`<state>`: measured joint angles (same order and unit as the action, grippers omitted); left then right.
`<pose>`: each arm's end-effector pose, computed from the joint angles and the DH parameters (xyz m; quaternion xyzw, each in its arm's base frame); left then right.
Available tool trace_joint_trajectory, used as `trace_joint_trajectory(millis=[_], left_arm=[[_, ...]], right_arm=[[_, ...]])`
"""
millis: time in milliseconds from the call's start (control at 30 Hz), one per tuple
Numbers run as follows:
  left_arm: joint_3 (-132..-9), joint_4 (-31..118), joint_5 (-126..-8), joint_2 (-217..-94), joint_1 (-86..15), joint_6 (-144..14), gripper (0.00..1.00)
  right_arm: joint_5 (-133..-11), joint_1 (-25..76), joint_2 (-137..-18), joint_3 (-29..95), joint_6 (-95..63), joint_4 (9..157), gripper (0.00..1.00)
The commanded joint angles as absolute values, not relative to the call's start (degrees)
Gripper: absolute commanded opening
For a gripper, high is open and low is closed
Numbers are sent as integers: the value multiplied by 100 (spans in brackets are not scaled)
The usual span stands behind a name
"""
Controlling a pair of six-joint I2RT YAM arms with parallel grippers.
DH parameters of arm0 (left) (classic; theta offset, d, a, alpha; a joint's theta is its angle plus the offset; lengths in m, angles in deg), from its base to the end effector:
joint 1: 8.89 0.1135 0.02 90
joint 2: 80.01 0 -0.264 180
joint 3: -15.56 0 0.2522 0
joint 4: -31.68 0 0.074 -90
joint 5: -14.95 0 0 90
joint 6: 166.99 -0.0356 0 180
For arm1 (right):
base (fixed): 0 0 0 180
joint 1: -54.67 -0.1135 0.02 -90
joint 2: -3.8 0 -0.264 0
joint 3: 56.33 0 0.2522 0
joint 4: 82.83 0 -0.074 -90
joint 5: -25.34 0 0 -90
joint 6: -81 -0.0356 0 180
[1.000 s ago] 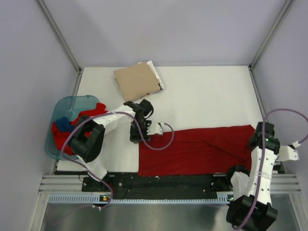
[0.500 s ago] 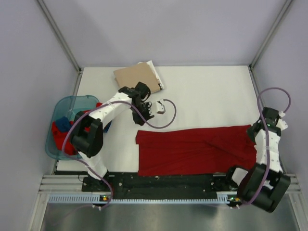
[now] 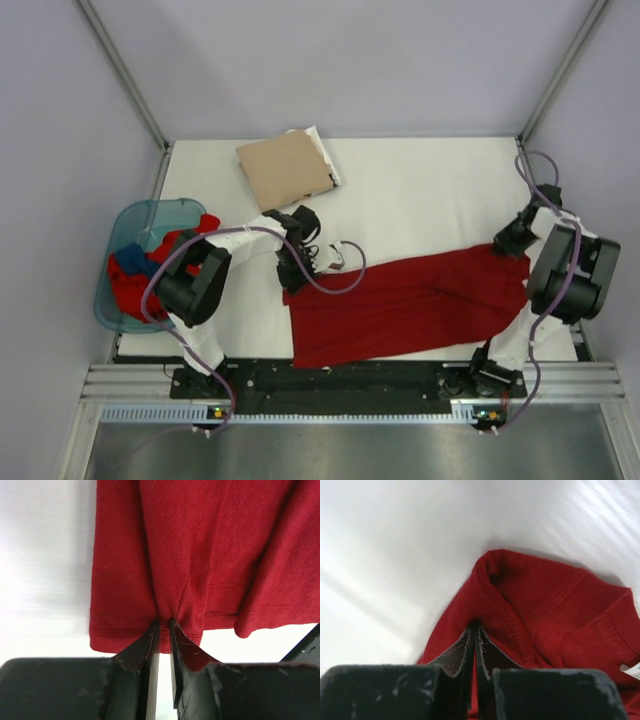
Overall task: Fold and stack the t-shirts
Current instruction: Rotate the tshirt 45 degrees
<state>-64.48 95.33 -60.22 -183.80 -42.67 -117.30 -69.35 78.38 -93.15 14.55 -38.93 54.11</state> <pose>0.2598 -0.1848 0.1600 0.5996 0.7895 -0.1275 0.0298 0.2919 -0.1250 0.1624 0.4367 0.8803 0.0500 0.1785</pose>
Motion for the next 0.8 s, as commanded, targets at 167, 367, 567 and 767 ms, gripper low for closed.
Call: trace_joint_trajectory(millis=[167, 367, 567, 767], left_arm=[[-6253, 9045, -7012, -18539, -4168, -11188, 19], [-6481, 9404, -6531, -18355, -4176, -11319, 39], [-7184, 9923, -5967, -18117, -4168, -11408, 55], [-7335, 9985, -5976, -18170, -4159, -11311, 57]], right_arm=[[-7714, 6566, -11546, 4301, -4038, 5574, 0], [-7564, 6469, -10987, 4805, -3100, 5178, 38], [-6670, 5583, -9632, 3708, -2114, 5160, 56], [-6844, 4931, -9797, 3345, -2218, 5072, 27]])
